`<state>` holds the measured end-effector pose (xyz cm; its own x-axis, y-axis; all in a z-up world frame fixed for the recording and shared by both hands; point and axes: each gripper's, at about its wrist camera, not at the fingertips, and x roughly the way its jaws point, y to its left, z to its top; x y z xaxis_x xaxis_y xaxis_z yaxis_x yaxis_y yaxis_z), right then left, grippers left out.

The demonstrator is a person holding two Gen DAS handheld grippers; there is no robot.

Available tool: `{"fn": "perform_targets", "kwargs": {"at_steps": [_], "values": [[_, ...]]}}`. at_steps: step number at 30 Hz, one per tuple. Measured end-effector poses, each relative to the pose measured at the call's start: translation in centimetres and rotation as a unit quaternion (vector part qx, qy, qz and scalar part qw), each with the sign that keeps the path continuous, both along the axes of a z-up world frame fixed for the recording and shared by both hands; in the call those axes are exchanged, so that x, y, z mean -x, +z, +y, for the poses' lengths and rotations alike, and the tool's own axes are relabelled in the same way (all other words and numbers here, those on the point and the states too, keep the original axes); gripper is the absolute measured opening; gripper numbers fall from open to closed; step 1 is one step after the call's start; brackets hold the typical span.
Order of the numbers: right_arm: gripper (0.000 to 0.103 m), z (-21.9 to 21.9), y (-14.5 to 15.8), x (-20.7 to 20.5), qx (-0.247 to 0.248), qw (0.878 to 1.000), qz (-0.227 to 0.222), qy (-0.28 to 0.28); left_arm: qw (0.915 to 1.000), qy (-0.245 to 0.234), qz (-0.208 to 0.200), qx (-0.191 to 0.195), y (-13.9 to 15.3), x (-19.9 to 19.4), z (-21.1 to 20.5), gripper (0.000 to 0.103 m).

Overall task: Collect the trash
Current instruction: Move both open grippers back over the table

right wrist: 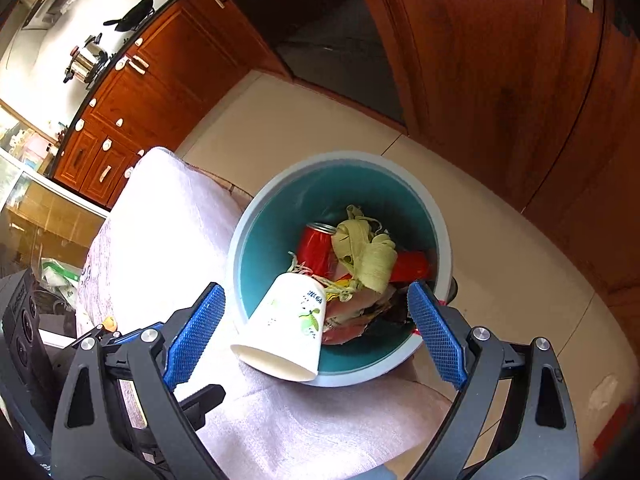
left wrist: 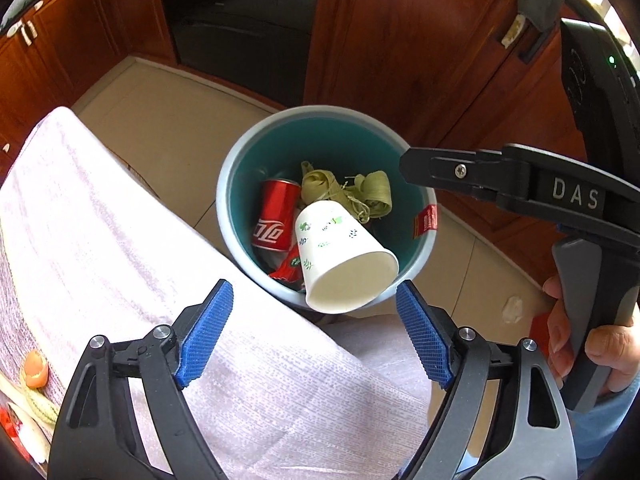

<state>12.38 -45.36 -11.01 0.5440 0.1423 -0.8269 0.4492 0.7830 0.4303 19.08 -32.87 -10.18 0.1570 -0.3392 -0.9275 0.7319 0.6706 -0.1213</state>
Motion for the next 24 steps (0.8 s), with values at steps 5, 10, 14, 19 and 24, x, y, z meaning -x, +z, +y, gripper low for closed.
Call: {"fn": "perform_targets", "kwargs": {"at_steps": [5, 10, 14, 19, 24], "values": [[0.089, 1.4, 0.8, 0.3, 0.008, 1.000, -0.002, 0.011, 0.9997, 0.017, -0.006, 0.016, 1.5, 0.4, 2.1, 0.089], [0.093, 3.9, 1.6, 0.1, 0.008, 0.999, -0.004, 0.031, 0.9986, 0.041, -0.021, 0.024, 2.8, 1.2, 5.6, 0.094], [0.093, 7.1, 2.4, -0.8, 0.013, 0.998, -0.007, 0.063, 0.9966, 0.071, -0.032, 0.026, 3.5, 1.3, 9.1, 0.095], [0.093, 12.2, 3.5, -2.3, 0.014, 0.994, -0.011, 0.107, 0.9919, 0.117, -0.041, 0.025, 4.2, 1.2, 14.9, 0.096], [0.093, 17.6, 4.5, -3.4, 0.021, 0.988, -0.015, 0.150, 0.9852, 0.160, -0.057, 0.026, 5.2, 1.4, 21.2, 0.096]]}}
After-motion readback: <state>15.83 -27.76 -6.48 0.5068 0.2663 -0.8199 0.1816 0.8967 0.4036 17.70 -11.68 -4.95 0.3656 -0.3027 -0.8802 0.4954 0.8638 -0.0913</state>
